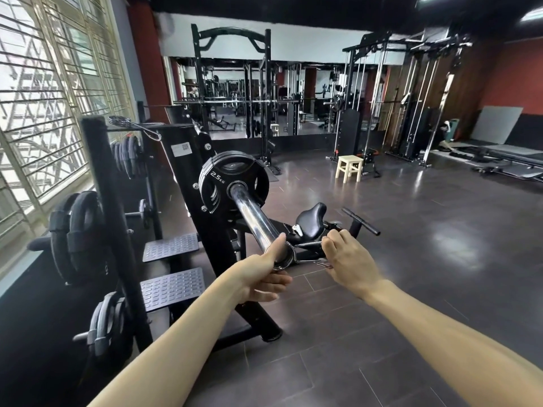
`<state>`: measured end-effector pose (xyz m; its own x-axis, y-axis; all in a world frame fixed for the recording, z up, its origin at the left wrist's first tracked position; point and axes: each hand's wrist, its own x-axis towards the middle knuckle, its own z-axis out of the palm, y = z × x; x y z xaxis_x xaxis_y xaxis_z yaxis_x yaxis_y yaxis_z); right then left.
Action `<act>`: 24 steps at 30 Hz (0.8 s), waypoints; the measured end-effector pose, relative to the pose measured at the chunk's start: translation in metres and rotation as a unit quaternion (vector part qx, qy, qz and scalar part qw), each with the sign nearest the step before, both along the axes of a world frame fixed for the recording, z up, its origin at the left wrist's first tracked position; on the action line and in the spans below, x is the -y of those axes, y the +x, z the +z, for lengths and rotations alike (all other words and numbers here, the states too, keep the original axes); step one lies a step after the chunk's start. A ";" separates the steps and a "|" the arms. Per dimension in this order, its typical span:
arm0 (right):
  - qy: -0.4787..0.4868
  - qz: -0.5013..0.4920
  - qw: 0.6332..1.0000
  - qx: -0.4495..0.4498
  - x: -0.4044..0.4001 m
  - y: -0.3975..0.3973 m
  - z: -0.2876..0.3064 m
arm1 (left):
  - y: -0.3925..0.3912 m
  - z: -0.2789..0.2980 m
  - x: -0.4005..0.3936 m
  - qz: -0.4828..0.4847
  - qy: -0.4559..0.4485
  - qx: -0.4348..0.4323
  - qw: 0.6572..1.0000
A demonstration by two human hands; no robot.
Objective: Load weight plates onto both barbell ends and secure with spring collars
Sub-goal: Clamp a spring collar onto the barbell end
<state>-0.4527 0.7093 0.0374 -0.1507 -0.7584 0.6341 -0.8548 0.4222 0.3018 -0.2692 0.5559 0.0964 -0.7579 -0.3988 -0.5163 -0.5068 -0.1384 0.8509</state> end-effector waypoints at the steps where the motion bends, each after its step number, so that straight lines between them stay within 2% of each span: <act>1: -0.008 0.001 1.000 -0.014 0.001 -0.002 -0.002 | -0.001 -0.001 0.000 0.004 0.011 -0.005 1.000; 4: -0.039 0.006 0.998 -0.053 0.007 -0.008 -0.008 | -0.003 -0.002 0.004 0.015 0.055 -0.020 0.998; 10: -0.060 -0.005 0.993 -0.101 0.027 -0.025 -0.008 | -0.015 -0.005 0.019 0.012 0.043 -0.023 0.999; 14: -0.036 0.018 0.995 -0.096 0.036 -0.036 -0.004 | -0.020 -0.004 0.025 0.001 0.037 -0.013 0.999; 16: -0.007 0.029 0.998 -0.047 0.033 -0.037 0.001 | -0.018 -0.003 0.027 -0.003 0.035 -0.014 0.999; 18: -0.013 0.045 0.995 0.083 0.028 -0.021 0.015 | -0.018 -0.002 0.029 -0.012 0.030 -0.013 0.999; 19: -0.044 0.047 0.979 0.192 0.028 -0.005 0.027 | -0.018 -0.002 0.030 -0.016 0.032 -0.012 0.999; 20: -0.099 0.028 0.943 0.317 0.031 0.004 0.036 | -0.018 -0.002 0.030 -0.021 0.034 -0.010 0.999; 22: -0.217 -0.086 0.808 0.541 0.046 0.006 0.056 | -0.018 -0.001 0.032 -0.036 0.033 -0.006 0.999; 23: -0.227 -0.150 0.731 0.626 0.053 -0.001 0.064 | -0.019 -0.002 0.033 -0.041 0.033 -0.001 0.999; 24: -0.197 -0.192 0.662 0.697 0.057 -0.010 0.070 | -0.019 -0.002 0.033 -0.047 0.032 0.001 0.998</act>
<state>-0.4623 0.6526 0.1074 -0.9317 -0.3109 -0.1875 0.0075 0.5000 -0.8660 -0.2879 0.5227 0.0944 -0.7889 -0.2926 -0.5404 -0.5224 -0.1439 0.8405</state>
